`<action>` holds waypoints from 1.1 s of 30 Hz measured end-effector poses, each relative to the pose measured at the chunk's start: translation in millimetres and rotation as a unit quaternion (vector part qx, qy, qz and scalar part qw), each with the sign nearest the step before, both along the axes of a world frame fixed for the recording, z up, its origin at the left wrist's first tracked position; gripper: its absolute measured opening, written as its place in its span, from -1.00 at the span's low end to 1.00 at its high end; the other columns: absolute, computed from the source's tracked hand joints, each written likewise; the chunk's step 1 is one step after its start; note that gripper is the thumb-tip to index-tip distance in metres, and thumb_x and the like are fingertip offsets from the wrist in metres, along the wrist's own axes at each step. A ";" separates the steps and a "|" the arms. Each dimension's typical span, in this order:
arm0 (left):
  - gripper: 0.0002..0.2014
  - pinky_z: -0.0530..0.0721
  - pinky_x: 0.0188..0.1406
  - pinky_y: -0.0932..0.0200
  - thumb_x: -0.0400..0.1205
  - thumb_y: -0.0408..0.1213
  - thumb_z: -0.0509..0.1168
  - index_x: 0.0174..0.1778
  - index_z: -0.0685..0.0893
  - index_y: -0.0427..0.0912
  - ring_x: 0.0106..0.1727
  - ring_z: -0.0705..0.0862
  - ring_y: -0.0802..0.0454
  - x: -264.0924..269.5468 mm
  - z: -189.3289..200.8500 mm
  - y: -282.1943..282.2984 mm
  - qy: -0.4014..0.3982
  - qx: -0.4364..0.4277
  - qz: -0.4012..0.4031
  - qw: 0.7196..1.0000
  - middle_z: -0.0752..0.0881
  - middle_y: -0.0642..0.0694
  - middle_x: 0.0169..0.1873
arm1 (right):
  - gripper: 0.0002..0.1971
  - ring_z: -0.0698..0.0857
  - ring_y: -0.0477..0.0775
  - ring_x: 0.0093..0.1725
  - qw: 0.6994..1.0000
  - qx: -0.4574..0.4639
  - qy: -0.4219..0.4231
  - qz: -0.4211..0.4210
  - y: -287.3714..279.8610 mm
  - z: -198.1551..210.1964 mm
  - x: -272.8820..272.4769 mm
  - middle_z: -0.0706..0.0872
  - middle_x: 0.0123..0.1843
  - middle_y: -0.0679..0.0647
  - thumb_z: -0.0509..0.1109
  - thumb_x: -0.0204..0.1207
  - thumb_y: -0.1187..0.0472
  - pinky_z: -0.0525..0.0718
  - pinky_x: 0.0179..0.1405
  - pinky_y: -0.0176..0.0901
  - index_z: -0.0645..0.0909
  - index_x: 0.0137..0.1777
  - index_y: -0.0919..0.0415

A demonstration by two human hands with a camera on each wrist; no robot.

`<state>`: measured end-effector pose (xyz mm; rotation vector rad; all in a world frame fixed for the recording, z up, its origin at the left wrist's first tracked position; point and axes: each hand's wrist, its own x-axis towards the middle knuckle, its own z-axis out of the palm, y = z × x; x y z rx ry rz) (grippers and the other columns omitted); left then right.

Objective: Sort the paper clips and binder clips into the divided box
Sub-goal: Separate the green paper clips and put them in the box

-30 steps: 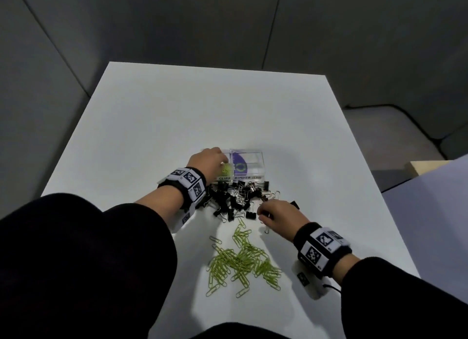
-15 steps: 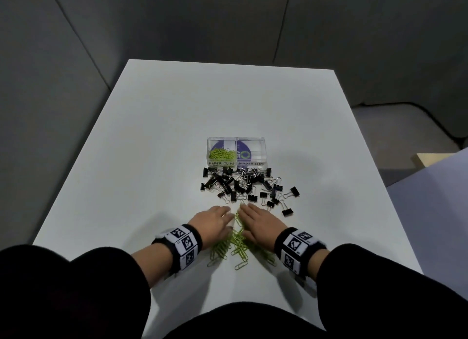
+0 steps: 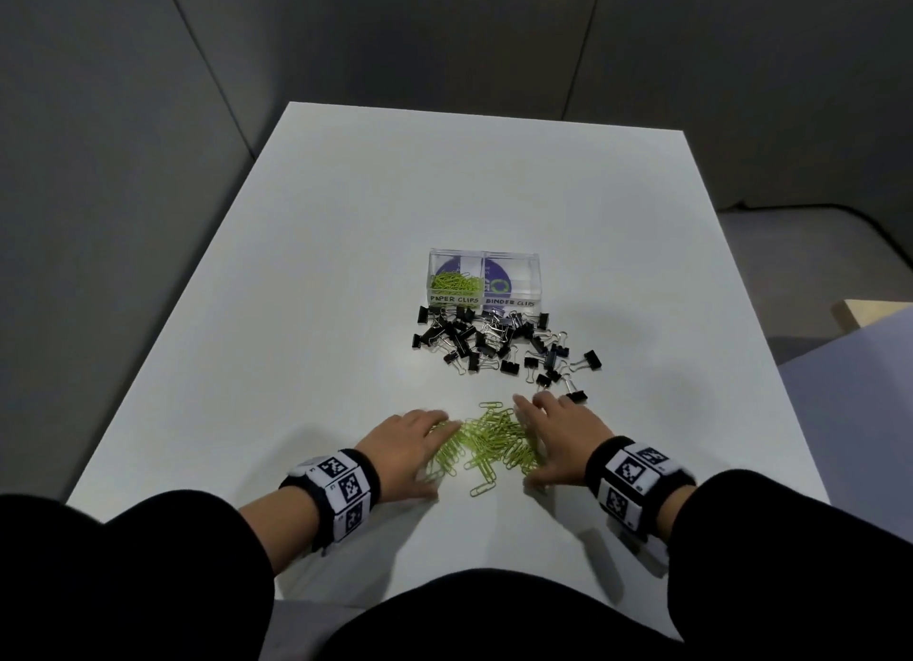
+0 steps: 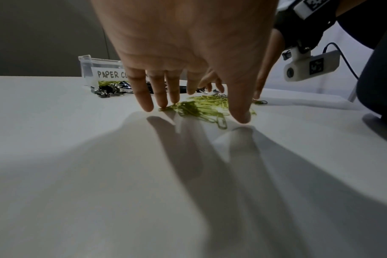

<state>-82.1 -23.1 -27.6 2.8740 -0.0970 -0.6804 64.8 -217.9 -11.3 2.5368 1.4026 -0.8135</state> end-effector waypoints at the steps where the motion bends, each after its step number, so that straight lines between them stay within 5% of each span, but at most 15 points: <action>1: -0.17 0.23 0.58 0.04 0.57 0.09 0.27 0.65 -0.03 -0.06 0.62 0.17 -0.08 -1.8 -0.2 0.9 0.001 -0.008 0.008 1.000 0.12 -0.13 0.63 | 0.13 0.42 0.16 0.40 1.000 -0.009 0.015 -0.018 -5.2 -0.4 0.0 0.31 0.50 0.12 0.52 0.22 -0.24 0.58 0.32 0.04 -0.10 0.64 0.07; 5: -0.31 0.32 0.51 0.12 0.63 -0.09 0.25 0.64 0.08 -0.10 0.55 0.24 -0.06 -1.6 -2.7 -0.8 0.000 -0.050 0.053 0.997 0.21 -0.10 0.58 | 0.05 0.54 0.17 0.27 0.995 -0.015 0.057 -0.076 -19.3 -6.7 -5.8 0.36 0.41 0.11 0.59 0.21 -0.09 0.66 0.18 0.04 0.02 0.60 0.08; 9: -0.42 0.38 0.44 0.15 0.64 -0.22 0.26 0.58 0.26 -0.12 0.47 0.37 -0.08 7.3 -9.2 -6.7 -0.005 -0.093 0.097 0.991 0.33 -0.13 0.48 | -0.29 0.62 0.19 0.11 0.988 0.034 0.087 -0.127 -12.6 -13.3 -11.8 0.42 0.31 0.14 0.51 0.37 0.08 0.64 0.06 -0.02 0.26 0.45 0.19; 13: -0.52 0.48 0.35 0.17 0.62 -0.32 0.27 0.50 0.41 -0.14 0.34 0.53 -0.12 15.2 -14.7 -9.6 -0.023 -0.131 0.131 0.982 0.45 -0.16 0.36 | -0.50 0.61 0.21 0.17 0.983 0.070 0.100 -0.141 0.3 -14.5 -17.4 0.47 0.31 0.18 0.37 0.52 0.19 0.58 0.18 -0.02 0.34 0.42 0.20; 16: -0.47 0.54 0.28 0.16 0.61 -0.24 0.28 0.52 0.34 -0.08 0.33 0.53 -0.07 18.1 -10.8 -13.1 -0.026 -0.131 0.128 0.983 0.41 -0.11 0.37 | -0.35 0.58 0.18 0.24 0.981 0.086 0.102 -0.138 5.6 -13.1 -18.6 0.43 0.38 0.16 0.42 0.47 0.16 0.60 0.22 -0.01 0.25 0.52 0.17; 20: -0.03 0.55 0.34 0.03 0.41 0.14 0.42 0.63 0.02 -0.04 0.48 0.34 -0.04 20.0 -3.4 -19.0 -0.008 -0.086 0.107 0.991 0.22 -0.08 0.53 | 0.11 0.47 0.17 0.35 0.987 0.054 0.088 -0.125 2.4 -10.8 -15.4 0.28 0.47 0.14 0.60 0.22 -0.03 0.65 0.22 0.08 -0.07 0.63 0.07; 23: 0.12 0.51 0.40 -0.01 0.34 0.20 0.45 0.65 -0.10 -0.06 0.52 0.28 -0.07 27.3 -1.5 -28.3 0.002 -0.057 0.099 0.994 0.17 -0.10 0.56 | 0.27 0.40 0.21 0.42 0.994 0.011 0.070 -0.088 8.6 -12.9 -15.4 0.21 0.52 0.17 0.65 0.13 -0.08 0.63 0.26 0.13 -0.21 0.64 0.03; 27: 0.01 0.51 0.35 -0.02 0.40 0.10 0.46 0.63 0.02 -0.13 0.45 0.34 -0.10 41.2 -2.0 -34.4 -0.004 -0.067 0.129 0.989 0.25 -0.15 0.49 | 0.20 0.40 0.24 0.42 0.996 0.010 0.059 -0.065 26.8 -17.2 -12.0 0.26 0.48 0.19 0.66 0.13 -0.03 0.62 0.26 0.17 -0.10 0.63 0.01; 33: -0.38 0.55 0.28 0.02 0.55 -0.04 0.36 0.50 0.33 -0.08 0.36 0.44 -0.09 45.2 0.1 -23.5 -0.024 -0.081 0.119 0.989 0.36 -0.13 0.39 | -0.26 0.50 0.19 0.27 0.988 0.053 0.093 -0.111 28.0 -17.4 -5.5 0.38 0.30 0.14 0.55 0.28 0.08 0.63 0.20 0.09 0.30 0.45 0.03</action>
